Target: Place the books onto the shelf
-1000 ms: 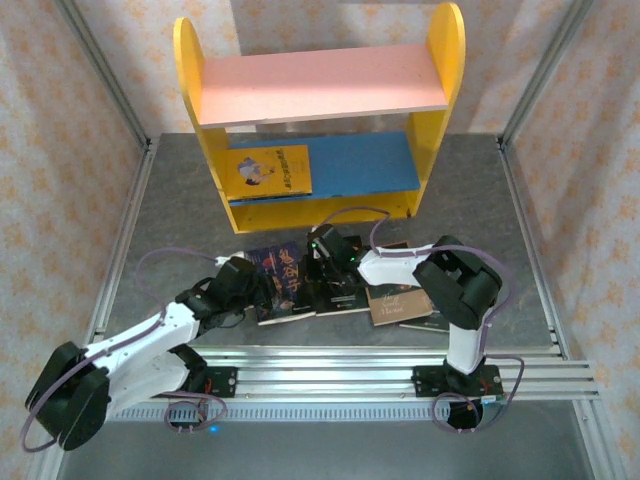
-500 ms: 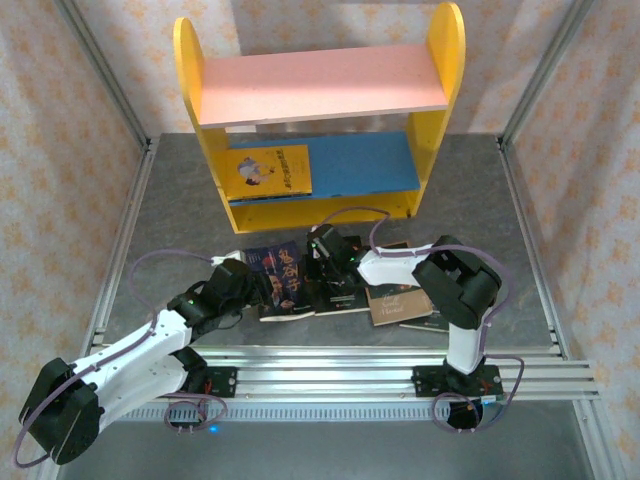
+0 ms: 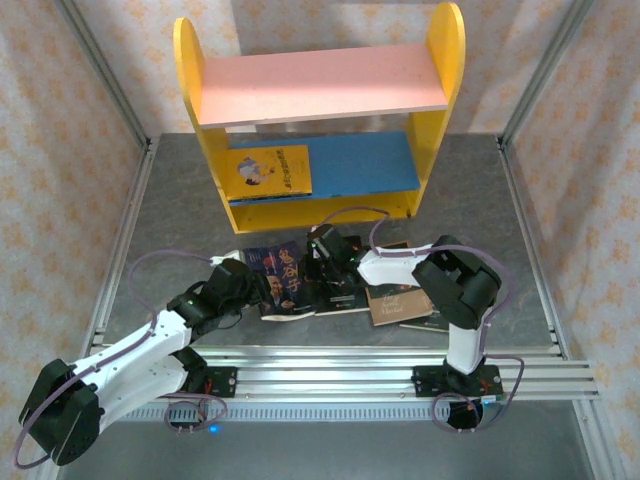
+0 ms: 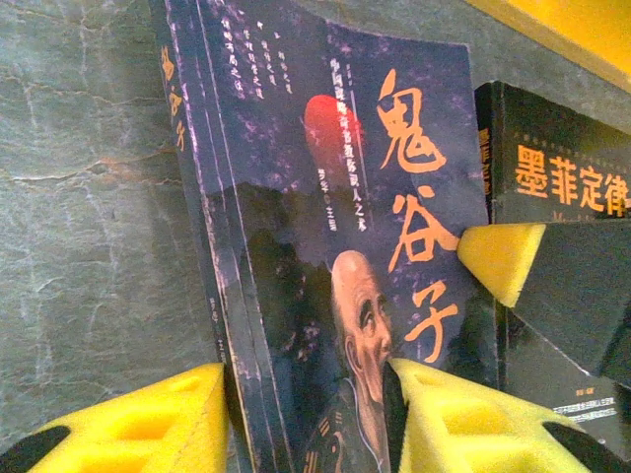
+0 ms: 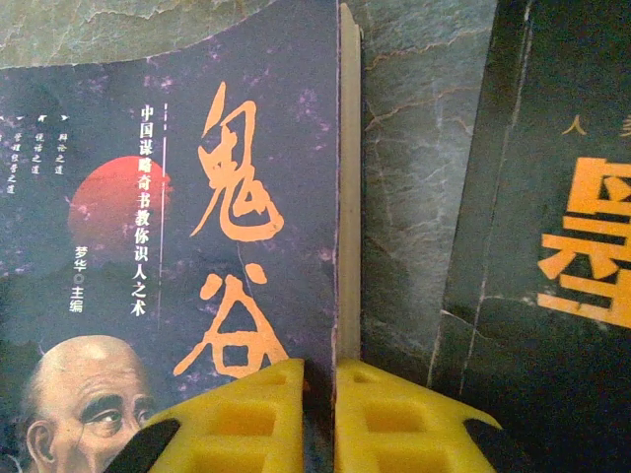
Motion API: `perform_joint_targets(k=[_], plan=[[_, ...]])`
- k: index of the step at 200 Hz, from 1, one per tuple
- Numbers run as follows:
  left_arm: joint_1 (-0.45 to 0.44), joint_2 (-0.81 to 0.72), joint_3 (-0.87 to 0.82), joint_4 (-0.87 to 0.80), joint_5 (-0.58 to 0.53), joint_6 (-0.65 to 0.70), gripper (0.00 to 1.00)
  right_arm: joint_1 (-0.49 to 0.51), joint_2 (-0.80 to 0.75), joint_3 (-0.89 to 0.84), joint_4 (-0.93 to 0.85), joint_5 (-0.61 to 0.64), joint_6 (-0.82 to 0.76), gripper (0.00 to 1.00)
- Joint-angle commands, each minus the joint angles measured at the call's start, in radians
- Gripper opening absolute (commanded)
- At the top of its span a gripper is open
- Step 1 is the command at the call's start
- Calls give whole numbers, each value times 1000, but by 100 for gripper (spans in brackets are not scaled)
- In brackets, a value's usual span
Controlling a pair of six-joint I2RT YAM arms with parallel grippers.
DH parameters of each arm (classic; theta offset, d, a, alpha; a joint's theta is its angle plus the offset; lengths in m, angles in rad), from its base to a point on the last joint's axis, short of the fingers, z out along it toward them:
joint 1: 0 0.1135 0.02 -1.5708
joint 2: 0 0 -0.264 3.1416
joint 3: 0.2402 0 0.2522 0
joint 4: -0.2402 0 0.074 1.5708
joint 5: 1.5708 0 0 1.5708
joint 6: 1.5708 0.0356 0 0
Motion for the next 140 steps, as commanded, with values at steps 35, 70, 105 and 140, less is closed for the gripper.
perform_joint_targets(k=[35, 70, 105, 140], plan=[[-15, -11, 29, 203, 136, -18, 39, 72, 108, -13, 0, -101, 10, 13], [-15, -9, 36, 181, 128, -23, 37, 73, 107, -18, 3, -104, 9, 13], [-15, -7, 32, 216, 140, -34, 35, 73, 111, -17, 6, -108, 9, 13], [-15, -4, 33, 251, 152, -41, 35, 73, 117, -11, 7, -114, 10, 13]])
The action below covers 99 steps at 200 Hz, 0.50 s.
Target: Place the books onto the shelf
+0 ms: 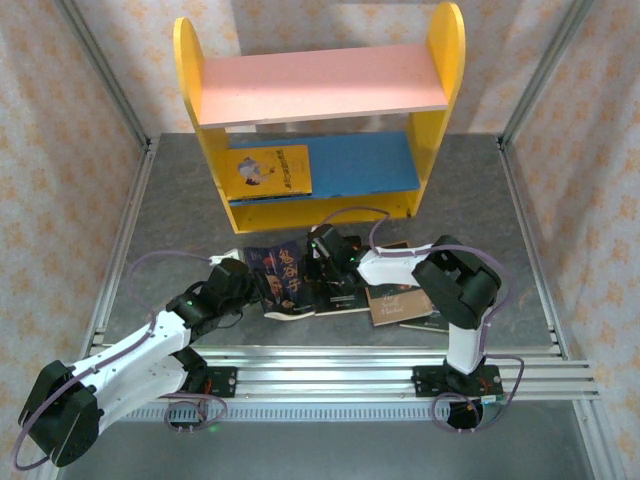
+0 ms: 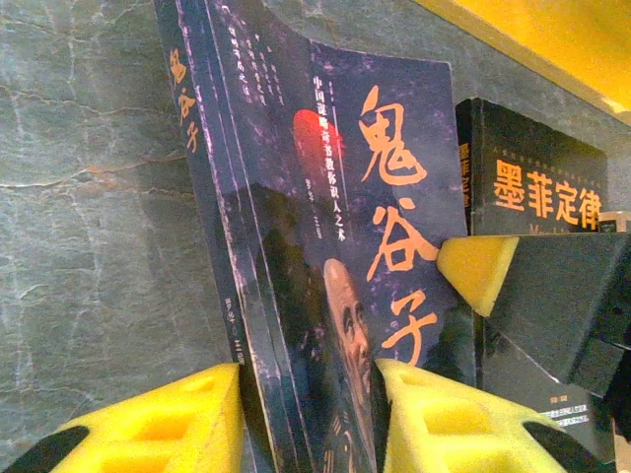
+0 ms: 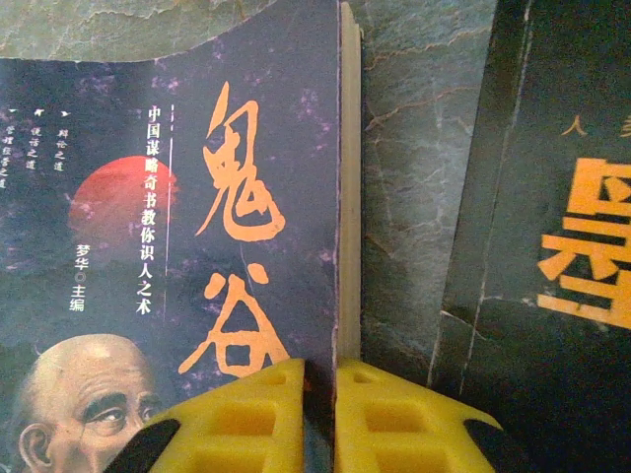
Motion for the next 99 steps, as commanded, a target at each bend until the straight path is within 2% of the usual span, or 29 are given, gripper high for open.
perform_joint_targets(k=[1, 26, 99], plan=[[-14, 4, 33, 230, 153, -18, 35, 73, 115, -12, 8, -114, 10, 13], [-15, 17, 41, 217, 150, -14, 36, 73, 117, -11, 8, -118, 9, 13], [-15, 78, 115, 10, 17, 5, 40, 73, 120, -13, 5, -118, 5, 13]])
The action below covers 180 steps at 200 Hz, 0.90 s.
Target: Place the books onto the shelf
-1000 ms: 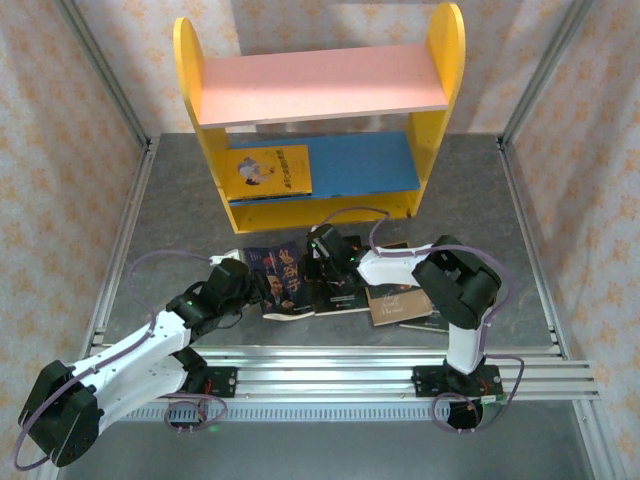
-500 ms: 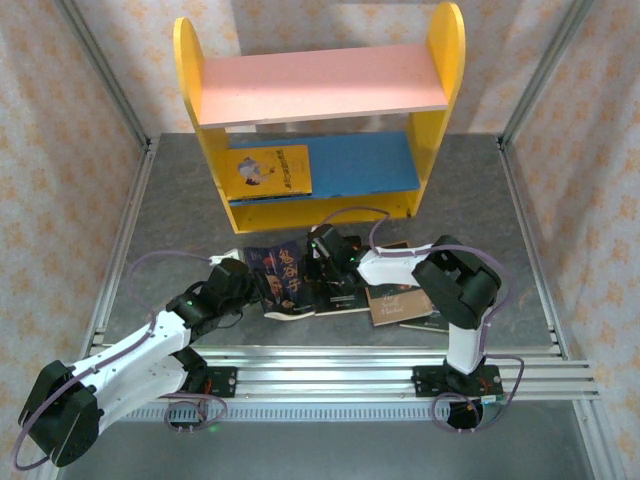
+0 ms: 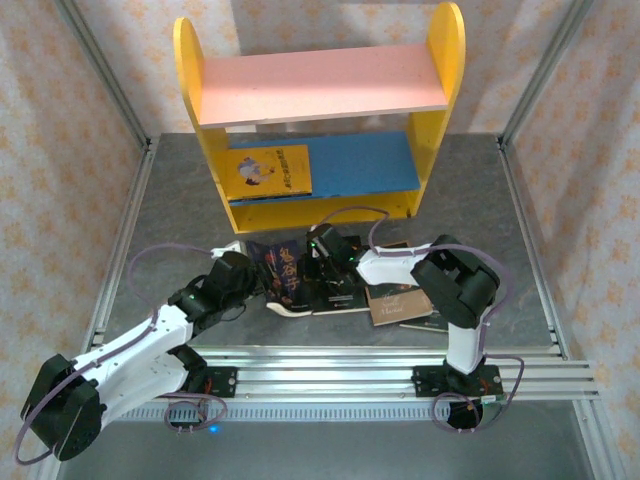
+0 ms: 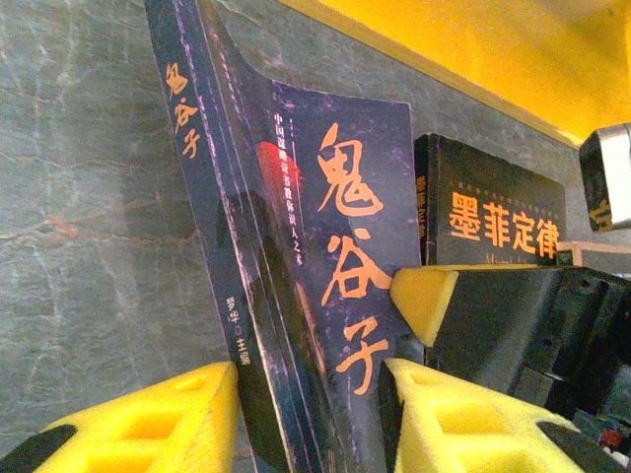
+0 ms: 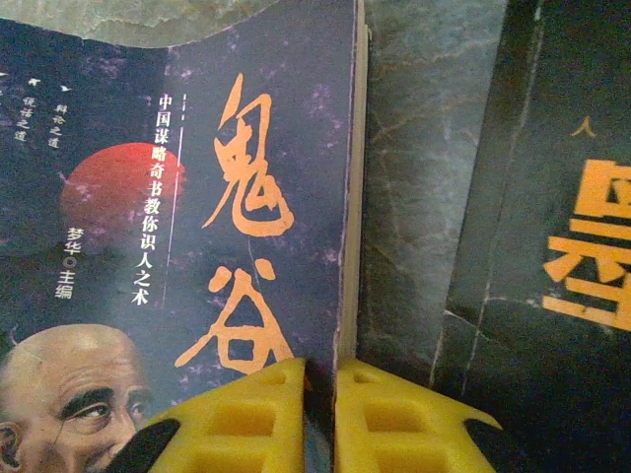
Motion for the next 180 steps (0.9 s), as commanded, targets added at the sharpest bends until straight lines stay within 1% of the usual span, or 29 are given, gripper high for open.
perform_joint_targets(k=[1, 59, 91, 138, 180], plan=[[-15, 29, 49, 2, 48, 5, 40, 73, 108, -23, -10, -118, 3, 13], [-14, 79, 89, -64, 10, 11, 35, 73, 110, -26, -7, -116, 0, 13], [-15, 77, 86, -42, 25, 11, 33, 73, 111, -30, -2, -118, 0, 13], [-16, 65, 91, -77, 9, 17, 28, 73, 108, -40, 7, -117, 4, 17], [-16, 49, 82, -69, 16, 16, 29, 73, 106, -47, 22, -123, 9, 20]])
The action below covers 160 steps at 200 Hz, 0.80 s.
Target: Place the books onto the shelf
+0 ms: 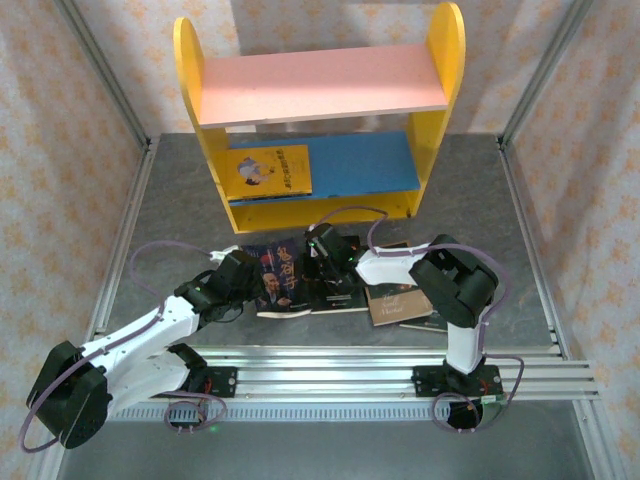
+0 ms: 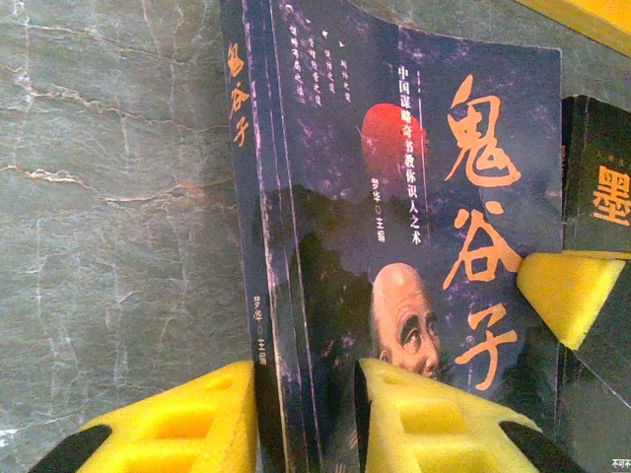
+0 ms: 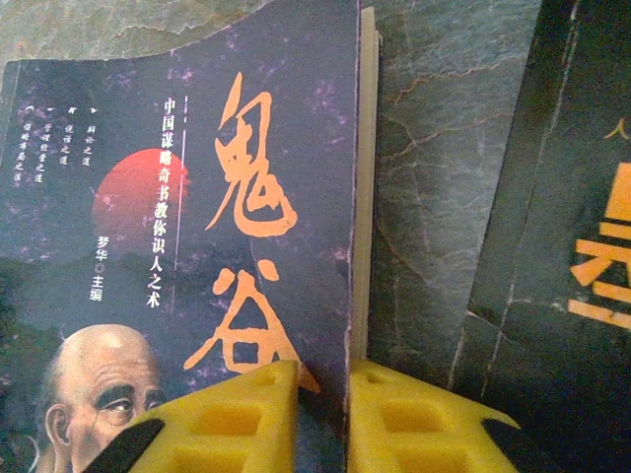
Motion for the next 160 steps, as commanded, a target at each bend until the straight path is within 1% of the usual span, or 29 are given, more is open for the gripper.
perform_joint_targets(k=[1, 25, 73, 91, 101, 132, 160], plan=[[-15, -23, 38, 93, 84, 13, 29, 72, 102, -45, -10, -107, 9, 20], [-15, -30, 33, 108, 98, 14, 35, 71, 101, -48, -5, -111, 11, 24], [-15, -29, 28, 108, 93, 12, 40, 72, 89, -57, 0, -117, 12, 30], [-15, -28, 27, 103, 85, 10, 47, 72, 86, -62, 1, -117, 10, 34], [-15, -28, 27, 99, 79, 13, 49, 71, 84, -65, 0, -114, 9, 37], [-15, -28, 15, 107, 74, 10, 49, 72, 76, -77, -8, -96, 10, 43], [-14, -29, 8, 110, 73, 10, 47, 69, 70, -71, -68, -47, -6, 48]])
